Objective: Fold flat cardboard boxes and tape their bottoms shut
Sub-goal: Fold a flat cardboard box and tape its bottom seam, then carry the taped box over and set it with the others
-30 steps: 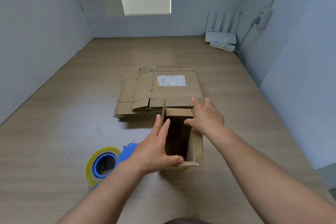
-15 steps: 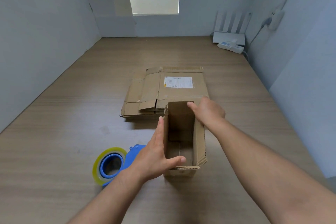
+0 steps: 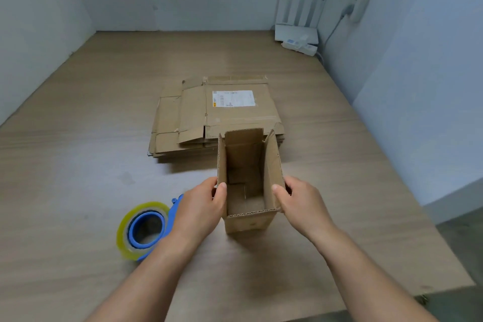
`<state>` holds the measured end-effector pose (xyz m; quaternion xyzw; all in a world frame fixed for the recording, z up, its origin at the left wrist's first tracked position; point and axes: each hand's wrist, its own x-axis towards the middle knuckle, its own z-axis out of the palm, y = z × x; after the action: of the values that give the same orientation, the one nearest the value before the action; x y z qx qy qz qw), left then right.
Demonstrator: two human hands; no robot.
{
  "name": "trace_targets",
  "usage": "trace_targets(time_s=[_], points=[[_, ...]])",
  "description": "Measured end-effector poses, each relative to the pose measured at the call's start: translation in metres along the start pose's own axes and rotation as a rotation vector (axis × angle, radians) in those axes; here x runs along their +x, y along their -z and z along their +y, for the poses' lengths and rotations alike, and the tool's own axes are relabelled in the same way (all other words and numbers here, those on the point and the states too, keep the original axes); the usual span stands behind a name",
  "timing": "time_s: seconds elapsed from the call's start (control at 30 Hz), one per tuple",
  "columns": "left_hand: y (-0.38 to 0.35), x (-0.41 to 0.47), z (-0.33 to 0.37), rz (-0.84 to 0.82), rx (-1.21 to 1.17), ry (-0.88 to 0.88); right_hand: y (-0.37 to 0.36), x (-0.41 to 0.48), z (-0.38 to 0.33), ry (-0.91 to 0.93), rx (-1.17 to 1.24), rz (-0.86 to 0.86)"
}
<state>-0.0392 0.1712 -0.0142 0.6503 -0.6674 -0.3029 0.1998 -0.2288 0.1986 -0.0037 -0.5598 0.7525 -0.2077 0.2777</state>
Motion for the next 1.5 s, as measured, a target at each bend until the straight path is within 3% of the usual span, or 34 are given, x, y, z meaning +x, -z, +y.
trace_targets(time_s=[0.17, 0.37, 0.6, 1.07, 1.23, 1.5], points=[[-0.003, -0.016, 0.005, 0.072, -0.025, 0.022, 0.004, -0.011, 0.003, 0.092, -0.051, 0.132], [-0.008, -0.054, 0.026, 0.173, 0.017, 0.056, 0.020, -0.019, 0.019, 0.153, -0.058, 0.126], [-0.038, -0.133, 0.059, 0.440, 0.024, 0.183, 0.049, -0.056, 0.042, 0.489, -0.114, 0.140], [-0.047, -0.306, 0.071, 0.837, 0.140, 0.446, 0.034, -0.169, 0.040, 0.996, -0.072, -0.104], [-0.046, -0.377, 0.051, 0.939, 0.126, 0.594, 0.009, -0.225, 0.021, 1.190, -0.191, -0.241], [-0.042, -0.522, 0.003, 1.099, 0.105, 0.899, -0.058, -0.350, -0.008, 1.438, -0.173, -0.418]])
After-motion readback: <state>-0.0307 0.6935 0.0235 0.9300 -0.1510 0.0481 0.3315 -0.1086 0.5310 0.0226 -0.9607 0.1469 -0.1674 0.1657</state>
